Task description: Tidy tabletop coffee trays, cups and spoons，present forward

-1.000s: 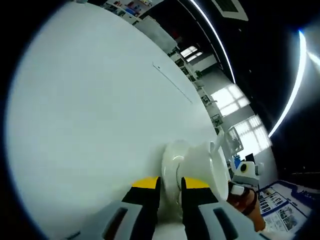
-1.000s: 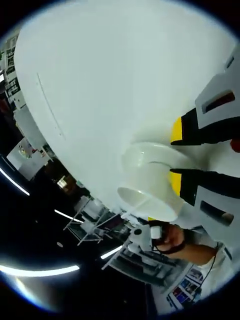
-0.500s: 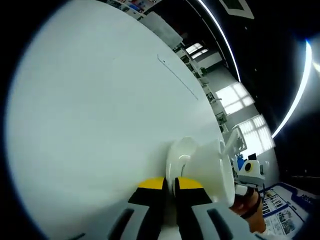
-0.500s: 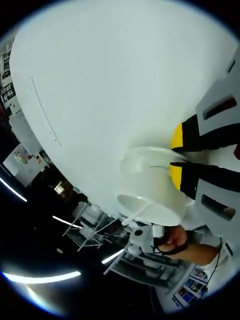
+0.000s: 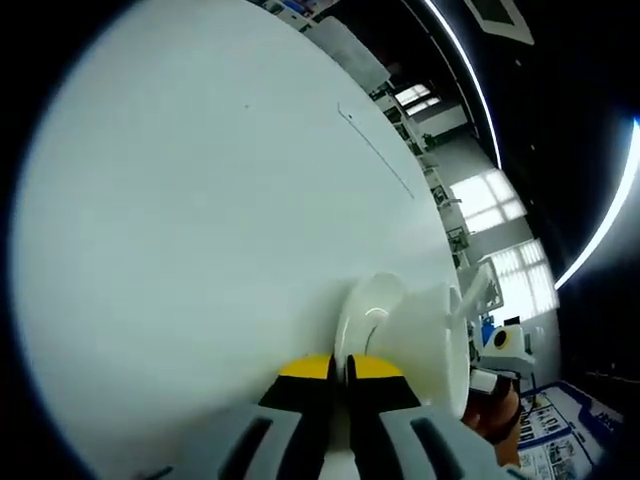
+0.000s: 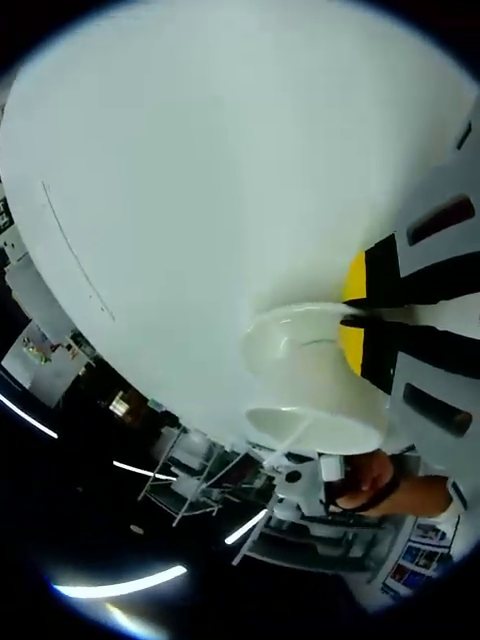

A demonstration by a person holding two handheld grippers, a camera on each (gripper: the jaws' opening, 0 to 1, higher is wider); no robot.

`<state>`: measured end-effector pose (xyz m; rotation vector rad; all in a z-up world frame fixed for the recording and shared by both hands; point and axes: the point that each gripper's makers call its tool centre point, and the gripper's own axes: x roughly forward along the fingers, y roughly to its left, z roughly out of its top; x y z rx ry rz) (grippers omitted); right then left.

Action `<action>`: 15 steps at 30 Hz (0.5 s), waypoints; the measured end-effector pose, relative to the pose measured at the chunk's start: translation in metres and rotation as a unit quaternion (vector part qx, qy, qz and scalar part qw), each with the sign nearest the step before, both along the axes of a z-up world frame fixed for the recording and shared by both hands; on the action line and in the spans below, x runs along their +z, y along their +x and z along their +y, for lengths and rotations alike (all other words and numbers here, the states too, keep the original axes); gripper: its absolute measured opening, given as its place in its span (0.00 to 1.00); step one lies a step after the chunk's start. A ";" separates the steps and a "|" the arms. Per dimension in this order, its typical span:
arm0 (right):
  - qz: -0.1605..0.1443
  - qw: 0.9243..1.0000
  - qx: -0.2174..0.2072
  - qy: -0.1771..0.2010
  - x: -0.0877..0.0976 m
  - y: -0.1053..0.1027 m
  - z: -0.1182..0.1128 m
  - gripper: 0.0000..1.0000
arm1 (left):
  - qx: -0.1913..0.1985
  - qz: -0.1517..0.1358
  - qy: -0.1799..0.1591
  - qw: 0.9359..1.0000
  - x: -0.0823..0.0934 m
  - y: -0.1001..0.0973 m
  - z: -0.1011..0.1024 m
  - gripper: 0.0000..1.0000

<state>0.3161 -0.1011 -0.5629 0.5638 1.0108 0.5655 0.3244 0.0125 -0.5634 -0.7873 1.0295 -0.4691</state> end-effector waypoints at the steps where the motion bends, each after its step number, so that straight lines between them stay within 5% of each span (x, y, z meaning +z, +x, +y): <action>1: 0.003 1.000 0.000 -0.001 0.000 0.000 0.000 0.06 | -0.001 0.003 -0.001 1.000 0.001 0.000 0.000 0.07; 15: 0.010 1.000 -0.015 0.010 0.010 0.012 0.001 0.05 | 0.004 0.012 -0.009 1.000 0.008 0.011 0.002 0.06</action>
